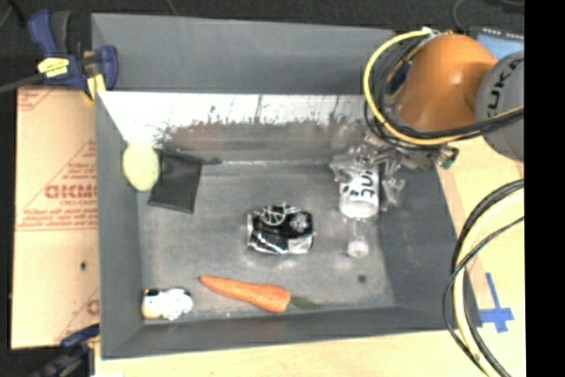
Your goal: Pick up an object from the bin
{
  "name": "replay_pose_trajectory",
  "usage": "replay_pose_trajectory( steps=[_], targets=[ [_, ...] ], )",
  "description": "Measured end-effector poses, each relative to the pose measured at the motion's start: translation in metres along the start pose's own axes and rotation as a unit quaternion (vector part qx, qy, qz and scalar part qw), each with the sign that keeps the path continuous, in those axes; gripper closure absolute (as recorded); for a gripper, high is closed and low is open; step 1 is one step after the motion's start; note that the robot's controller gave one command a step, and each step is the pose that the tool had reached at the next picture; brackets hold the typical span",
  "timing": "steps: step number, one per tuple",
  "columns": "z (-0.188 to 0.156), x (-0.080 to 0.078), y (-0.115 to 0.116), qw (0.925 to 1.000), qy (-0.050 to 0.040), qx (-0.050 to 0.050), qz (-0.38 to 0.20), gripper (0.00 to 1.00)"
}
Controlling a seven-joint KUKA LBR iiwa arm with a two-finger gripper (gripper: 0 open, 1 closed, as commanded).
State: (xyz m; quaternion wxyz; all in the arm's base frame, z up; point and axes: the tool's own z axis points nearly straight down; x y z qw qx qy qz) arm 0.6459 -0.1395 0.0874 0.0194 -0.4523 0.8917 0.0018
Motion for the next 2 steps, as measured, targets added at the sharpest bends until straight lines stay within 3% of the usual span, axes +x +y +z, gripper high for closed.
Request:
replay_pose_trajectory(
  steps=[2],
  targets=[
    [-0.0052, -0.0012, 0.0018, 1.0, -0.0006, -0.002, 0.0, 1.0]
  ],
)
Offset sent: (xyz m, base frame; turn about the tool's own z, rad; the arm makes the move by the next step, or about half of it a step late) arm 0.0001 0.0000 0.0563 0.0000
